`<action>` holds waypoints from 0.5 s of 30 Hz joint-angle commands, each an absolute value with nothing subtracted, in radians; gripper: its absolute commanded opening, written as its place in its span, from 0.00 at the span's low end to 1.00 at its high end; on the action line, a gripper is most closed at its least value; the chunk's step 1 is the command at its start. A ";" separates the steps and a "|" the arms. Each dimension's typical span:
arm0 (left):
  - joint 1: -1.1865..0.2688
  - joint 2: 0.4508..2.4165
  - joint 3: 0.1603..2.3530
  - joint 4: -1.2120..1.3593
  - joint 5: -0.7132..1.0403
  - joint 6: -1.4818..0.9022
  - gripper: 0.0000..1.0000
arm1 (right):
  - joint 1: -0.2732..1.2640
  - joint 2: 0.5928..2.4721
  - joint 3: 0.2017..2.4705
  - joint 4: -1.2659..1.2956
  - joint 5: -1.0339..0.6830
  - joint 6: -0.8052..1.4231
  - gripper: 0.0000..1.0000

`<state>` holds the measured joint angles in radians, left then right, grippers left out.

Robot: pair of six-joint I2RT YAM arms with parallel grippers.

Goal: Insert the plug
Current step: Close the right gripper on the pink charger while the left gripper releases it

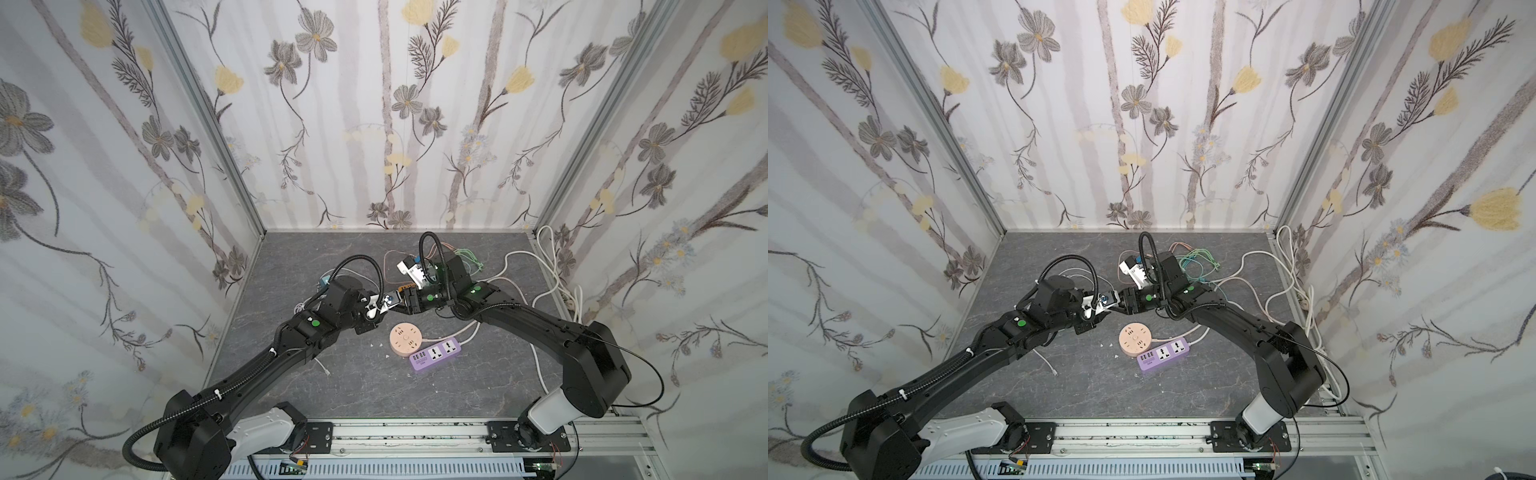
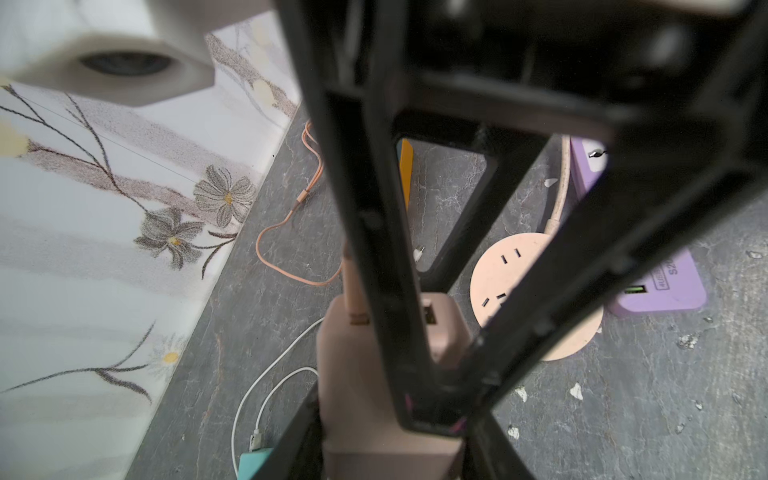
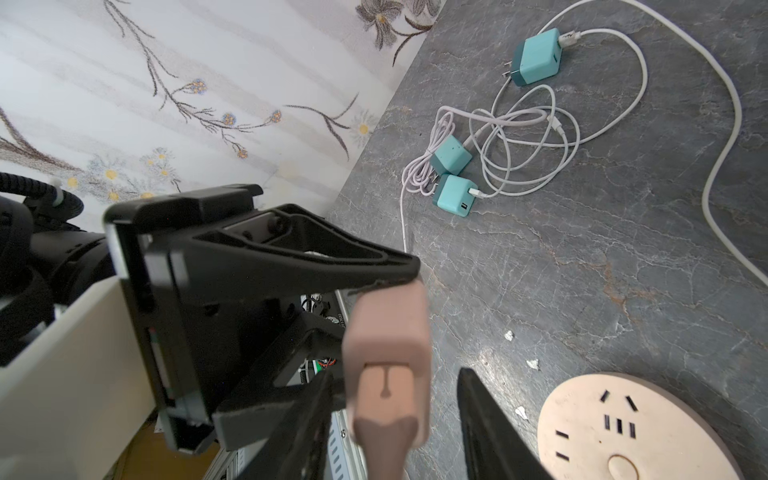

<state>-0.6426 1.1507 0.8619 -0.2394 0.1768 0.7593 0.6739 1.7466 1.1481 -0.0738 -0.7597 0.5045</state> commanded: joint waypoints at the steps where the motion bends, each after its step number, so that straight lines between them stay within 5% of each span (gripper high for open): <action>1: -0.643 1.146 0.861 -0.201 0.198 0.776 0.00 | 0.679 1.760 1.149 0.004 -0.775 0.518 0.47; 15: -0.648 1.152 0.861 -0.215 0.213 0.770 0.00 | 0.687 1.778 1.181 0.019 -0.766 0.504 0.36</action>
<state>-0.6464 1.1511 0.8619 -0.2398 0.1844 0.7589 0.6853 1.7741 1.1706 -0.0357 -0.7593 0.5140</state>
